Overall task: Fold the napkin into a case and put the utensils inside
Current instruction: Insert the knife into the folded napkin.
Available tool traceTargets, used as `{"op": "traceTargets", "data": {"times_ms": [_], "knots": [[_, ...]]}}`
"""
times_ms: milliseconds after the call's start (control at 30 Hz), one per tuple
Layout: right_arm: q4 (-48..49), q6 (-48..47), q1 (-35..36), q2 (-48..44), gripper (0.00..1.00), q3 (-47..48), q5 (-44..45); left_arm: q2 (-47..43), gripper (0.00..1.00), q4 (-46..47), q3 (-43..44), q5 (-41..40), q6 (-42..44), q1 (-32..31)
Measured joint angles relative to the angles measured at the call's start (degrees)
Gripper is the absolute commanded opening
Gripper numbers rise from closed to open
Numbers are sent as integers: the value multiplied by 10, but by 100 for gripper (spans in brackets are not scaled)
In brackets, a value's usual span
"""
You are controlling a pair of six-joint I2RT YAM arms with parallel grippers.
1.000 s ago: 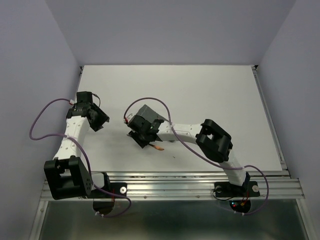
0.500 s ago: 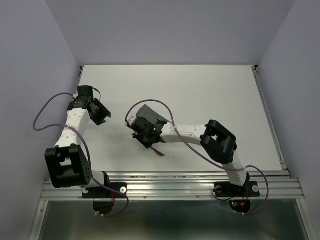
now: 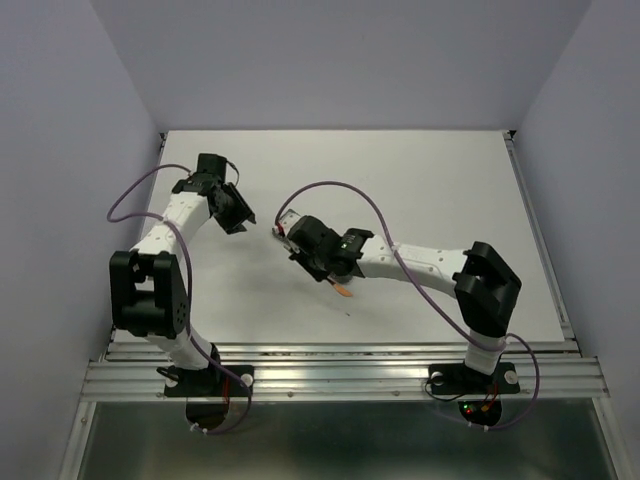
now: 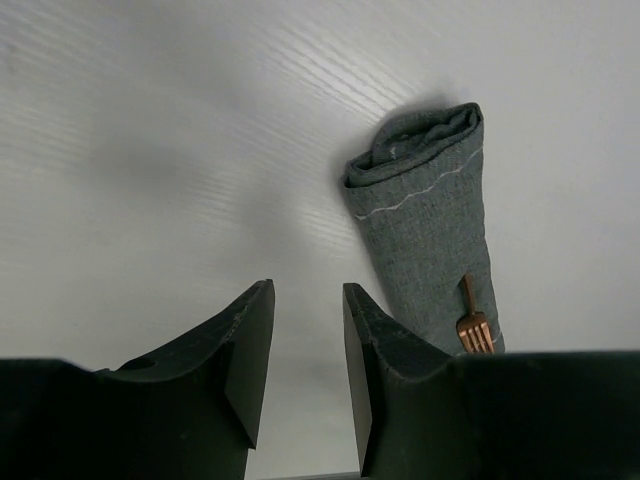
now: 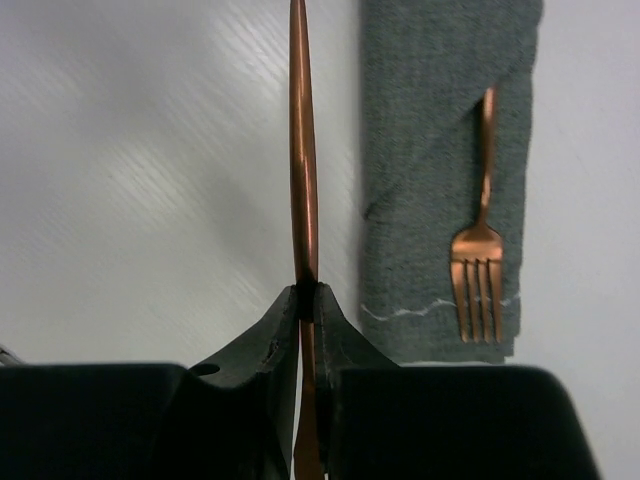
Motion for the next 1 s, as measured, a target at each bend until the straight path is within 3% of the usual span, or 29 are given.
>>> {"op": "traceTargets", "data": {"times_ms": [267, 1000], "knots": [[-28, 3, -63, -39, 1, -57, 31, 104, 40, 13, 79, 9, -12, -77], [-64, -16, -96, 24, 1, -48, 17, 245, 40, 16, 157, -2, -12, -74]]}}
